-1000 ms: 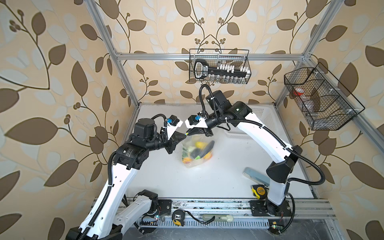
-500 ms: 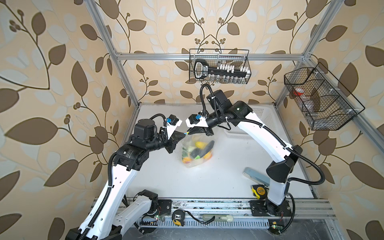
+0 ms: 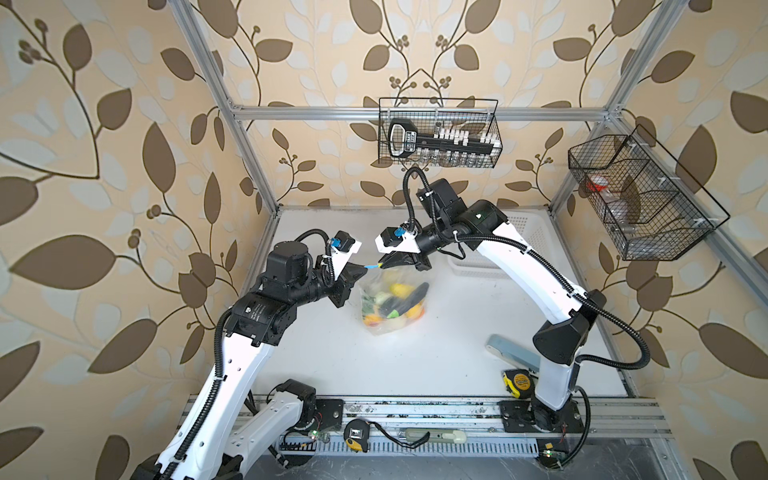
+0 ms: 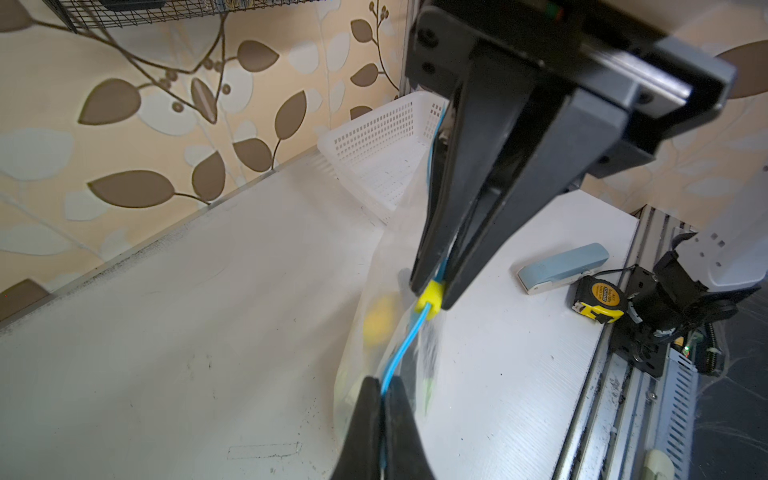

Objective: Place the food in the zip-top bag and seal the zipper

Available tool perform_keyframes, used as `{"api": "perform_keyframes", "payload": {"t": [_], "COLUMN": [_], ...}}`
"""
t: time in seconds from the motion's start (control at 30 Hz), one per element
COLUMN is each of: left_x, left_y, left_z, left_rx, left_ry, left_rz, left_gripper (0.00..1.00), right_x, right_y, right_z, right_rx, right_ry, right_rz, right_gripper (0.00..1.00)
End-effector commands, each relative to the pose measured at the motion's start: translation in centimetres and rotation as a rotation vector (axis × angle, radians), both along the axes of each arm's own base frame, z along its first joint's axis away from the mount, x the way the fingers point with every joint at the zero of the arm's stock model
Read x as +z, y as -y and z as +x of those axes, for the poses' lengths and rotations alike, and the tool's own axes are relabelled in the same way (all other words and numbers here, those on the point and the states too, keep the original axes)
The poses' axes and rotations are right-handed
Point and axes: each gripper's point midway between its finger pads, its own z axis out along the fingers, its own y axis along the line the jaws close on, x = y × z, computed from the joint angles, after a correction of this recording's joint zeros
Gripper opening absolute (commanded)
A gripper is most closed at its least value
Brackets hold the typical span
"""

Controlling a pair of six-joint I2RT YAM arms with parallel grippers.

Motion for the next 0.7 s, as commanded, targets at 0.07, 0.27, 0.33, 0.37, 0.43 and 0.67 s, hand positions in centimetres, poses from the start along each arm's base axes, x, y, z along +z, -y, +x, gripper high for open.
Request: {"api": "perform_keyframes", "payload": {"t": [0.07, 0.27, 0.33, 0.37, 0.43, 0.67], "left_x": [0.3, -0.2, -0.3, -0.4, -0.4, -0.7], "left_y": [-1.3, -2.0, -2.2, -2.4, -2.7, -3.2], "left_z": [0.4, 0.9, 1.0, 1.1, 1.3, 1.9], "left_rx": [0.08, 0.124, 0.137, 0.149, 0.166, 0.209], "left_ry": [0.041, 0.034, 0.034, 0.034, 0.035, 0.032], "left_rz": [0.022, 0.047, 0.055, 0.06, 0.064, 0.074], "left_gripper": [0.0, 0.0, 0.0, 0.0, 0.0, 0.0], "right_x": [0.9, 0.9, 0.7, 0.7, 0.6, 0.5], "right_y": [1.5, 2.1, 2.4, 2.5, 2.7, 3.4], "right_z": [-0.2, 0.1, 0.3, 0.4, 0.5, 0.8], "right_rx": [-0.004, -0.016, -0.023, -0.027, -0.032, -0.045], "right_ry": [0.008, 0.007, 0.003, 0.002, 0.002, 0.006], "right_rz": [-0.007, -0.008, -0.012, -0.014, -0.016, -0.022], "right_gripper": [0.09, 0.09, 0.09, 0.09, 0.09, 0.09]}}
